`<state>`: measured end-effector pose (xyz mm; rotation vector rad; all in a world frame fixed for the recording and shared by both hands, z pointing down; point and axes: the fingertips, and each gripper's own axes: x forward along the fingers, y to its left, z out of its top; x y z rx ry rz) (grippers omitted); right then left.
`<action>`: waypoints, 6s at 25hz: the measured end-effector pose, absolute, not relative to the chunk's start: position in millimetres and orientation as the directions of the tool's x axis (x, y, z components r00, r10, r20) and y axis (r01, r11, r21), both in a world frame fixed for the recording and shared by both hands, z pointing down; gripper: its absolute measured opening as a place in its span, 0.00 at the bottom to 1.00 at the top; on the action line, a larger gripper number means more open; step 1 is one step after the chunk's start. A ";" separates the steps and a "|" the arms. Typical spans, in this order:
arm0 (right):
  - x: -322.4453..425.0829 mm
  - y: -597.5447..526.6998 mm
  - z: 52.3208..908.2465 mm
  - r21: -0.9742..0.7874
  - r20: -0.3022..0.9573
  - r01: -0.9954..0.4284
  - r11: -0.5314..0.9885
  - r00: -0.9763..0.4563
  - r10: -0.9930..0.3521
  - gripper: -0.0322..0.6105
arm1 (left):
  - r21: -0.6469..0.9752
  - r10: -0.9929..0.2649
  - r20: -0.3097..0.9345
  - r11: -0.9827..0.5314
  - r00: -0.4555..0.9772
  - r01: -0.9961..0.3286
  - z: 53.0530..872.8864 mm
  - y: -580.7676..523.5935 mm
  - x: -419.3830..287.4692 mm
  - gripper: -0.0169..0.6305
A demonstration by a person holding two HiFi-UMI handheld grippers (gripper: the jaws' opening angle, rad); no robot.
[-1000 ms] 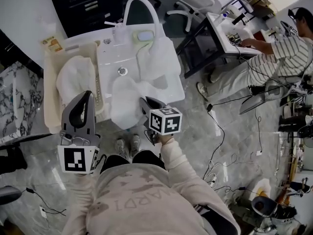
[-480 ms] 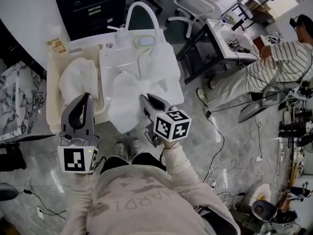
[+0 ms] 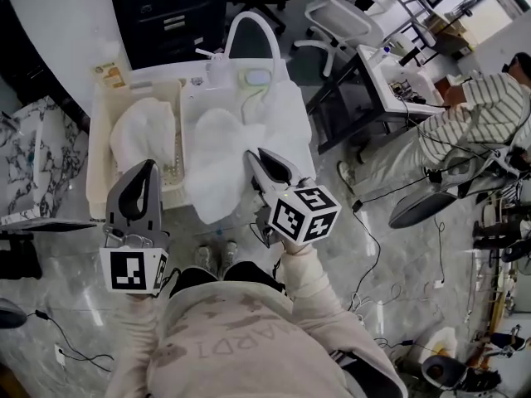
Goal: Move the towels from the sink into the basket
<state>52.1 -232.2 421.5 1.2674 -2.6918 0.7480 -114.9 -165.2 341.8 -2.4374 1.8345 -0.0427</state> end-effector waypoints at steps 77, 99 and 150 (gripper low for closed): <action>-252.1 -262.0 430.2 -0.280 0.337 -0.317 0.906 -0.916 -0.216 0.17 | -0.094 -0.984 -0.015 0.178 -0.177 -0.980 342.0 -94.5 -274.1 0.04; -262.1 -245.3 497.6 -0.259 0.571 -0.302 0.918 -0.814 -0.106 0.23 | -0.087 -0.983 -0.003 0.186 -0.186 -0.979 348.4 -96.9 -280.2 0.04; -74.2 -207.3 358.0 -0.102 0.117 -0.539 0.836 -0.841 -0.528 0.06 | -0.106 -0.996 -0.056 -0.059 0.066 -0.993 319.1 -118.1 -182.4 0.04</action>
